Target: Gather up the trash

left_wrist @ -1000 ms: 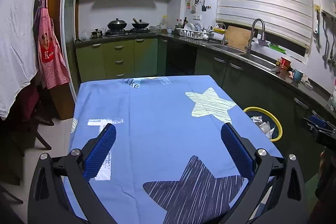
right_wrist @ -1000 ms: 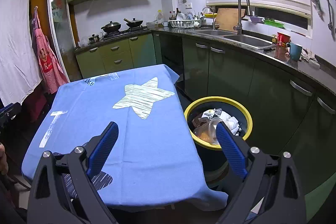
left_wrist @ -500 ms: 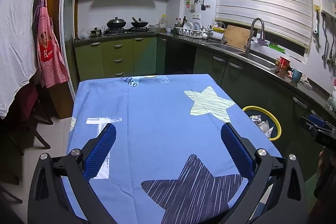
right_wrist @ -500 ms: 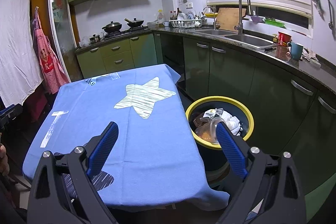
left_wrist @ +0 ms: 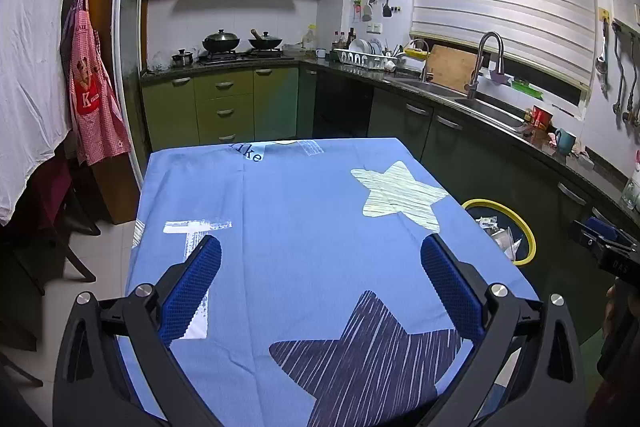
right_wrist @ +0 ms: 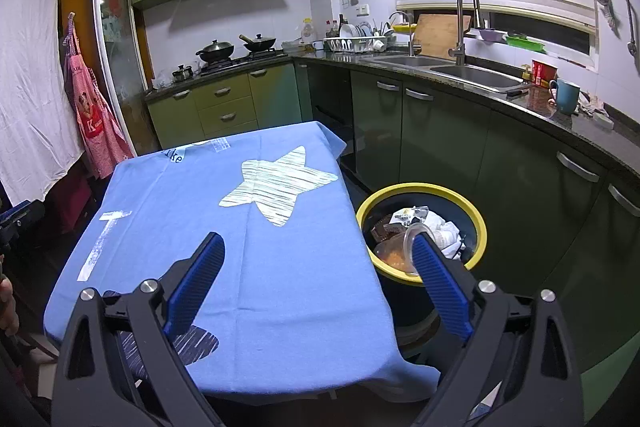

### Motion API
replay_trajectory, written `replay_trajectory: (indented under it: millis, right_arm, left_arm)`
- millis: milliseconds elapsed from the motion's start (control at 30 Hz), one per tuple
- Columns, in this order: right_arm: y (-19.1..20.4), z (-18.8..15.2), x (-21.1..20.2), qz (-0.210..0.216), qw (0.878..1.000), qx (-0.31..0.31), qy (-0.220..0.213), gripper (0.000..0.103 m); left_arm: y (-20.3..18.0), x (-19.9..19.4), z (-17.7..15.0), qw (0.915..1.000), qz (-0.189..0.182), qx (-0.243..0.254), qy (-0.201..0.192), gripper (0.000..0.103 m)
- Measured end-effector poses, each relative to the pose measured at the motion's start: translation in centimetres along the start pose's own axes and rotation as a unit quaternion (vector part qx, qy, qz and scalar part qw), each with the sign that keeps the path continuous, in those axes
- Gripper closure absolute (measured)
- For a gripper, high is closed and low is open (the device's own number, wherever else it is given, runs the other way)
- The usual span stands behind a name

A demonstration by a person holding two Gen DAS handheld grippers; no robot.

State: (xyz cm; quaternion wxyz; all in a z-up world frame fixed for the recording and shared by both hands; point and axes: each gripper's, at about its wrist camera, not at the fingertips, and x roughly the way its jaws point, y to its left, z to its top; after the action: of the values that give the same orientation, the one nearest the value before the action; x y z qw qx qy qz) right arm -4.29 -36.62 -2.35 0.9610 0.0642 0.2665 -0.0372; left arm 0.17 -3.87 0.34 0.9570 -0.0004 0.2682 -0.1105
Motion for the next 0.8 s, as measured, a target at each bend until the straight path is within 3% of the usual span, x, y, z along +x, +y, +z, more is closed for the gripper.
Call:
replay_trajectory:
  millis: [800]
  right_arm:
    - [0.15, -0.27, 0.39, 0.001, 1.000, 0.001, 0.003, 0.013]
  left_arm:
    - [-0.09, 0.99, -0.26, 0.9999, -0.002, 0.003, 0.011, 0.004]
